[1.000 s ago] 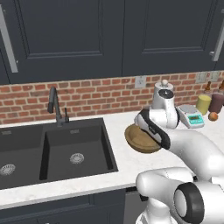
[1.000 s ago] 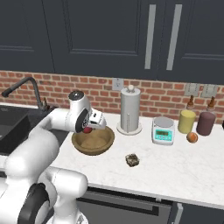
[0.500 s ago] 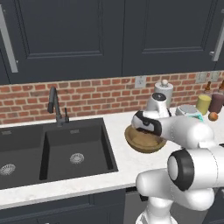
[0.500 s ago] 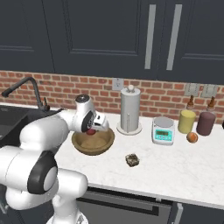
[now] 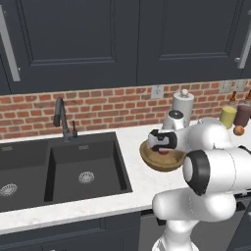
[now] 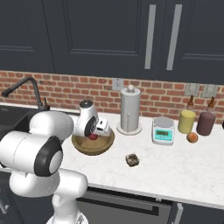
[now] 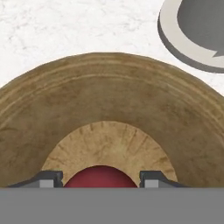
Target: Pick the tomato from the sink and place it in the bowl. Then pick the bowl and place it in the microwave. Then close the microwave door and press the start button.
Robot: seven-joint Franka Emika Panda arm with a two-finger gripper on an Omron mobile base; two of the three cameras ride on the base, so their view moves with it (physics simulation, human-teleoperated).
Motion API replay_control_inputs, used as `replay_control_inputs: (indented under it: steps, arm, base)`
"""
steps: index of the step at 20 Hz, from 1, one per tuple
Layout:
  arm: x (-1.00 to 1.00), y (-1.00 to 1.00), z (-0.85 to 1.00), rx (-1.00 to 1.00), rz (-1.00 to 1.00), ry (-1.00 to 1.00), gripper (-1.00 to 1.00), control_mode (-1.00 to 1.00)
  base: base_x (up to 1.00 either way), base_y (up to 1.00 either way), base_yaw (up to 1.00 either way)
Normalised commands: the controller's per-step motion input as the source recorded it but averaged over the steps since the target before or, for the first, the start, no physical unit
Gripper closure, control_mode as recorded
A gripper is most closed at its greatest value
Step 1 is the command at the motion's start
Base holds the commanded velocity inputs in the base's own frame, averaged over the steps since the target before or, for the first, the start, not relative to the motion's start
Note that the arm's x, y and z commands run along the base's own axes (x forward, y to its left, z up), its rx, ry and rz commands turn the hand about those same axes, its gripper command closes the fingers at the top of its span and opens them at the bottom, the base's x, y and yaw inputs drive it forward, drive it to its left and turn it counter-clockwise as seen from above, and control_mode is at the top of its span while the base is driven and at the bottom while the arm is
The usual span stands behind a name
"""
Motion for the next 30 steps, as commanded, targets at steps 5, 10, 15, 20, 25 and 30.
replay_control_inputs:
  steps: [5,10,15,20,25,30]
  arm:
    - [0.00,0.00,-0.21,0.00,0.00,0.00,1.00,-1.00]
    - [0.00,0.00,-0.15,0.00,0.00,0.00,-1.00,-1.00]
    - [-0.02,0.00,-0.01,0.00,0.00,0.00,-1.00,-1.00]
    - [-0.10,0.00,0.09,0.00,0.00,-0.05,-1.00,-1.00]
    - [-0.15,-0.17,0.35,0.01,-0.02,-0.08,-1.00,-1.00]
    - [-0.06,-0.47,0.23,0.06,-0.07,-0.01,-1.00,-1.00]
  base:
    - [0.00,0.00,0.00]
    - [0.00,0.00,0.00]
    - [0.00,0.00,0.00]
    - [0.00,0.00,0.00]
    - [0.00,0.00,0.00]
    - [0.00,0.00,0.00]
